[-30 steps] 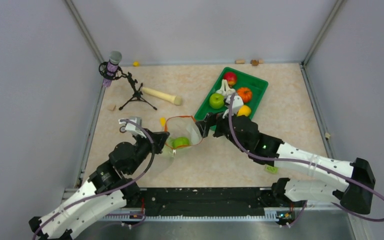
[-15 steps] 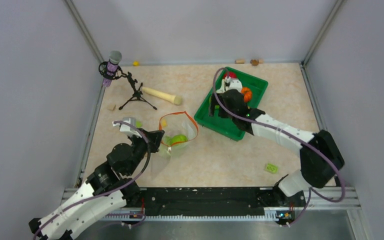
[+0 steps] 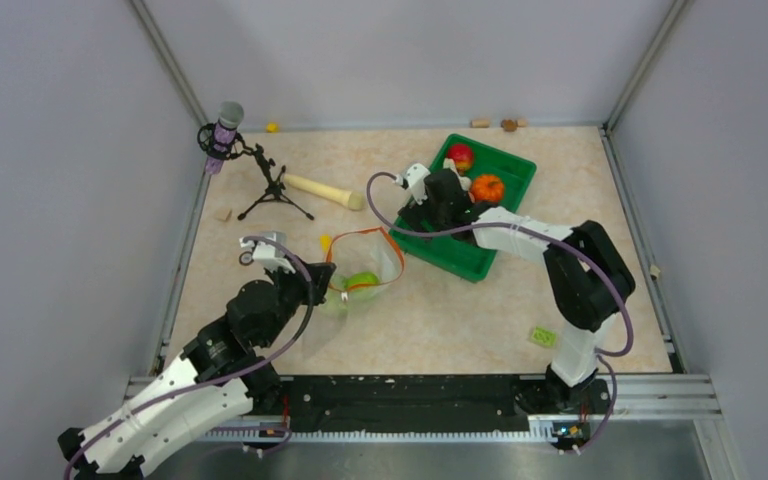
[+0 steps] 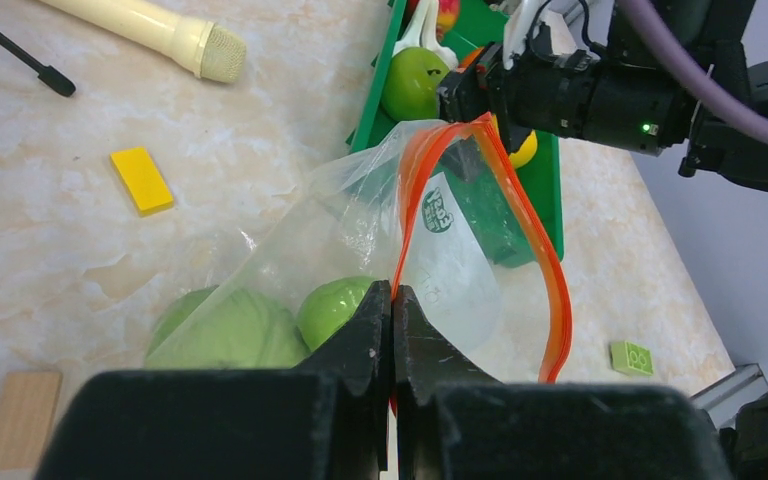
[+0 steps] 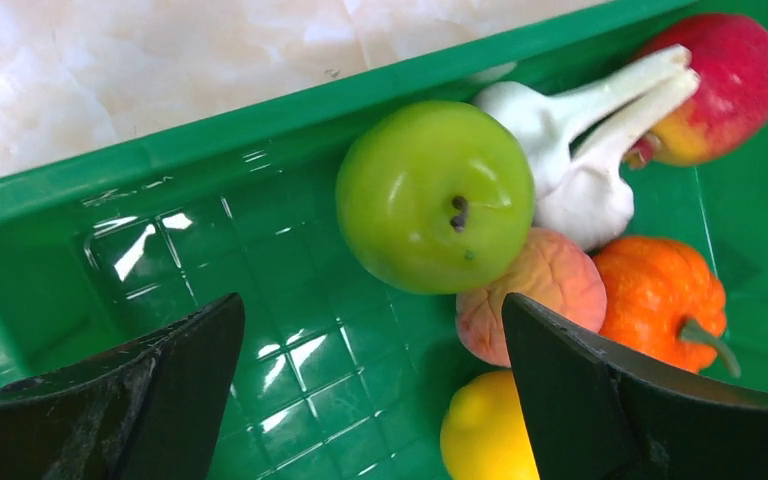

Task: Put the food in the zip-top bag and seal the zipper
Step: Pick up the fake fruit from the bin.

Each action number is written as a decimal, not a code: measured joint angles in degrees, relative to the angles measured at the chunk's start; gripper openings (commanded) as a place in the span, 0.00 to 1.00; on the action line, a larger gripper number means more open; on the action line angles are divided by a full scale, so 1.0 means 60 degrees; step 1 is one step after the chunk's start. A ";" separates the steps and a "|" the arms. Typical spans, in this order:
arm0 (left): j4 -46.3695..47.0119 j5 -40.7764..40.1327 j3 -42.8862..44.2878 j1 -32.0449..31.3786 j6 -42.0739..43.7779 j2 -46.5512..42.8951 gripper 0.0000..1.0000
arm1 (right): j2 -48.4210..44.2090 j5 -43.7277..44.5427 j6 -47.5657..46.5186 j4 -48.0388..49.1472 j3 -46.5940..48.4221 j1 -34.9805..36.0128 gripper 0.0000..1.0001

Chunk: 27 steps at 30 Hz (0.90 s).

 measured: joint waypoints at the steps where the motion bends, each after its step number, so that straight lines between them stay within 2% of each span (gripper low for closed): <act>1: 0.0007 0.0029 0.0000 0.0000 0.0011 0.0047 0.00 | 0.0113 -0.0062 -0.0317 0.0033 0.0000 0.0000 0.99; 7: 0.0015 0.0160 0.0000 0.0000 0.0051 0.0142 0.00 | 0.0729 -0.0350 -0.1045 0.0437 0.0270 -0.0127 0.99; 13: 0.0007 0.0244 0.0000 0.0000 0.0047 0.0004 0.00 | 0.1610 -0.0521 -0.0976 0.0772 0.1191 -0.0470 0.99; 19: 0.0011 0.0306 0.0000 0.0000 0.0044 -0.0321 0.00 | 0.2036 -0.0718 -0.0761 0.0820 0.1439 -0.0561 0.98; 23: 0.0007 0.0357 0.0000 0.0000 0.0044 -0.0357 0.00 | 0.2153 -0.0736 -0.0499 0.0834 0.1566 -0.0561 0.91; 27: 0.0007 0.0390 0.0000 0.0000 0.0040 -0.0368 0.00 | 0.2153 -0.0721 -0.0087 0.0809 0.1614 -0.0561 0.75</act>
